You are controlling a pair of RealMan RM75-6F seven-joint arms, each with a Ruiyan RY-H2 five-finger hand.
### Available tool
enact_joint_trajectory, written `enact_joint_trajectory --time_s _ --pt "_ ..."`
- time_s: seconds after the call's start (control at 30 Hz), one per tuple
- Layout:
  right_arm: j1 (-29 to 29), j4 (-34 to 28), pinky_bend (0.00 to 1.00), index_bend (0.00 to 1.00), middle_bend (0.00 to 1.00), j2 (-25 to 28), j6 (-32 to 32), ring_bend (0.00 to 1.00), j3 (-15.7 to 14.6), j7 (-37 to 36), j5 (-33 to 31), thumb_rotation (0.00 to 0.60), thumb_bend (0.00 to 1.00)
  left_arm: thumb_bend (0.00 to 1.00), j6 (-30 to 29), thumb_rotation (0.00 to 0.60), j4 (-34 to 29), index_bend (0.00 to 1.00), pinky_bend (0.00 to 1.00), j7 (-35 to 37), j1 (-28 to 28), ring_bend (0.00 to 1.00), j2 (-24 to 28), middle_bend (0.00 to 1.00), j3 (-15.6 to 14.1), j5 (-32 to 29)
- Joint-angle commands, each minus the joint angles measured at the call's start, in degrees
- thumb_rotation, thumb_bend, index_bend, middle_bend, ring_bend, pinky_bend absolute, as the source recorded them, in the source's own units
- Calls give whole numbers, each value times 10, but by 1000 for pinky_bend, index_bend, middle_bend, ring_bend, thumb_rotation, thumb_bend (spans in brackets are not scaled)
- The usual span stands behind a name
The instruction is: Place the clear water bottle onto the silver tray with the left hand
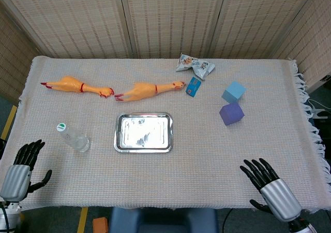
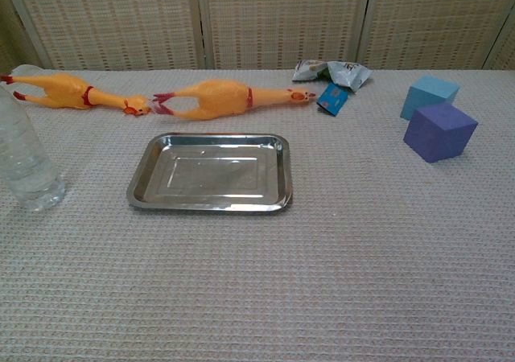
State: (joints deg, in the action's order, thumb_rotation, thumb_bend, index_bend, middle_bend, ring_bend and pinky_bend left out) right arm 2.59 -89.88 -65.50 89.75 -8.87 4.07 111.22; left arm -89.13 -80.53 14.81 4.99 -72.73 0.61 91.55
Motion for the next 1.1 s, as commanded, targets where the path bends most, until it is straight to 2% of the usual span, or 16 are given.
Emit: enact_joint_trajectory --time_s 0.03,0.07,0.13,0.27,0.5,0.73,1.1 --pt "3 -1 0 0 0 1 -9 0 3 0 -10 600 7 342 74 600 4 0 57 225 22 0 34 0 -18 -15" --pt "4 -4 0 0 0 1 -13 0 4 3 -14 600 7 337 90 600 12 0 54 334 29 0 41 0 -12 -27" --pt "4 -8 0 0 0 2 -15 0 3 5 -14 600 7 325 83 600 41 0 42 412 30 0 32 0 -8 -25" --pt "5 -8 0 0 0 3 -14 0 1 5 -10 600 7 317 78 600 72 0 27 467 29 0 -3 0 10 -46" --pt "3 -6 0 0 0 8 -6 0 -4 -2 -3 600 7 310 108 600 107 0 15 459 50 0 -63 0 38 -78" --pt "4 -7 0 0 0 6 -11 0 -4 2 -5 600 7 314 151 600 154 0 11 425 76 0 -112 0 50 -97" --pt "5 -9 0 0 0 7 -18 0 -6 6 -8 600 7 316 182 600 187 0 8 414 95 0 -143 0 62 -110"
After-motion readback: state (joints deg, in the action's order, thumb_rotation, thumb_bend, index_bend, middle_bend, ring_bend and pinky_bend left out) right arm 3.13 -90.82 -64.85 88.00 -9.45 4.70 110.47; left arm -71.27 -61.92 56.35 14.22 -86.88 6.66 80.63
